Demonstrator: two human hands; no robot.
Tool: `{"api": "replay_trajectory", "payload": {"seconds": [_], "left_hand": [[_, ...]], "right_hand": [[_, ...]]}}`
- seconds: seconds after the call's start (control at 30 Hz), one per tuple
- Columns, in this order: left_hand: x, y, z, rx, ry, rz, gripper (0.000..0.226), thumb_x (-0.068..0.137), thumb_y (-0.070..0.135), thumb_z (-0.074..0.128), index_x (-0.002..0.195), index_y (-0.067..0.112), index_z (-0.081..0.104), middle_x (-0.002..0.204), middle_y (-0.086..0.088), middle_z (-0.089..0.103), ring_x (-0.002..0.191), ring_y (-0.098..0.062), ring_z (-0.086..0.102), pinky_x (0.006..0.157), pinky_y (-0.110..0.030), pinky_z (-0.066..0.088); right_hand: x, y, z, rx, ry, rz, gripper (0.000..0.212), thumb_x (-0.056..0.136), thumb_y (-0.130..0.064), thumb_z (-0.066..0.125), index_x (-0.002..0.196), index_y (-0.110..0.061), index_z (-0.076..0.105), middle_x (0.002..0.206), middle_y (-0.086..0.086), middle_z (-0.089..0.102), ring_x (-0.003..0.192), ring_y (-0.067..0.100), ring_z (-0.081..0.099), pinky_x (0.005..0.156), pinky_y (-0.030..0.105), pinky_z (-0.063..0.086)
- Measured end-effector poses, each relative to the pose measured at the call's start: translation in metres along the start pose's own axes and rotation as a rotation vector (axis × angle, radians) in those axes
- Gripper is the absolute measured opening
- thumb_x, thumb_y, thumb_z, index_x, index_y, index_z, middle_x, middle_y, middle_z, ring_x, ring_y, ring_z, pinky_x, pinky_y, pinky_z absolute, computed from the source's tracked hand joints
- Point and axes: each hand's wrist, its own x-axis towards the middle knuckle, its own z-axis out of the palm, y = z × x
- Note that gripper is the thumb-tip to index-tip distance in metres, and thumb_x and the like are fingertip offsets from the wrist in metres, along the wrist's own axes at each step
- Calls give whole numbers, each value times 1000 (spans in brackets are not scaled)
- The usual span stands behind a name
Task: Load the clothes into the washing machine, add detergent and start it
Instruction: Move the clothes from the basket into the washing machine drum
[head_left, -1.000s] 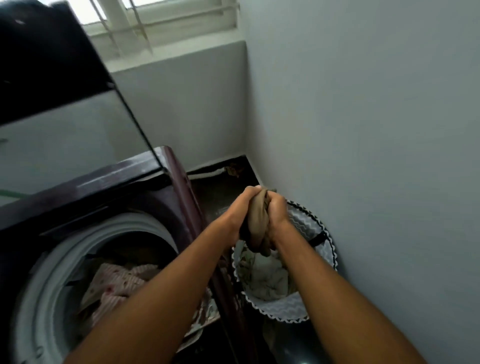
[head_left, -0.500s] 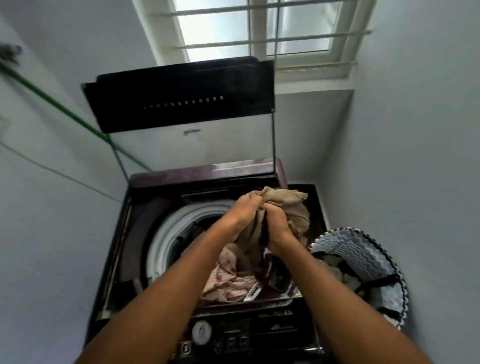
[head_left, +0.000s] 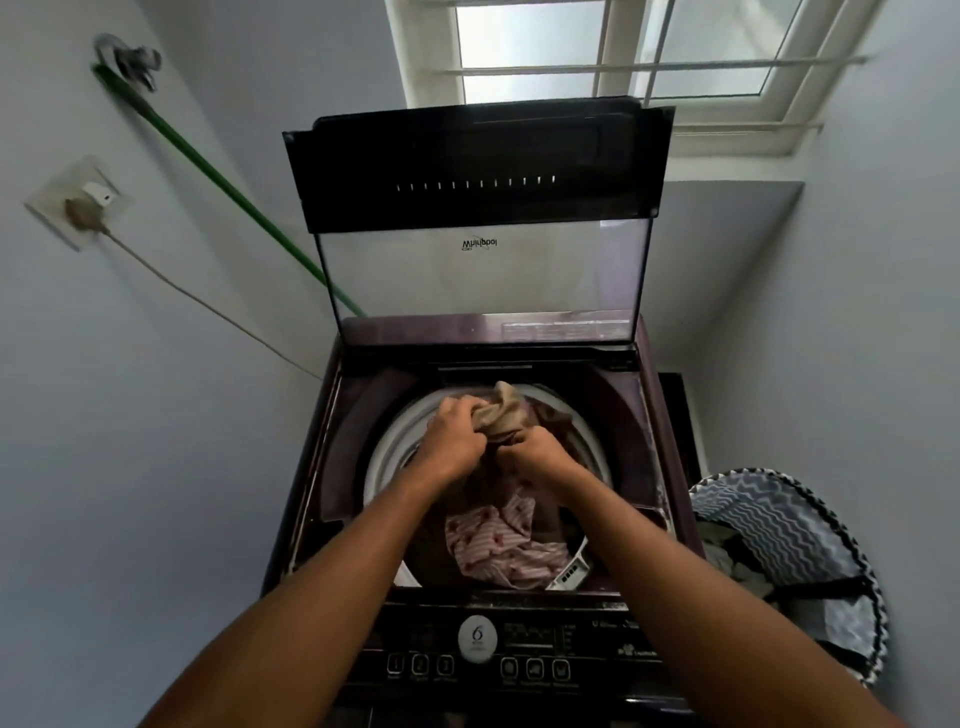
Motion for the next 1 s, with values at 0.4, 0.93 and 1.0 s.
{"api": "replay_trajectory", "payload": {"seconds": [0.4,0.93,1.0], "left_hand": [[5,12,33,-182,-82,150,40,84,4,57,120,19,65,107,1,66,95,-12,61,80,-23,48],[-2,151,139,-168,-28,644,32,82,-3,55,105,14,71,101,4,62,85,0,53,80,-4,39],[-9,172,160,-164,-88,695,32,84,-2,54,106,15,70,102,5,62,87,-1,55,81,-8,42]], "right_hand": [[-2,13,-25,40,73,82,24,73,-28,68,78,-5,73,76,18,73,61,25,62,53,32,46],[-40,89,-167,150,760,-23,5,84,-11,66,85,-13,70,78,-2,67,74,13,60,62,17,35],[-48,115,-188,188,804,33,6,84,-11,66,83,-16,69,78,-2,68,74,15,63,65,25,44]]}}
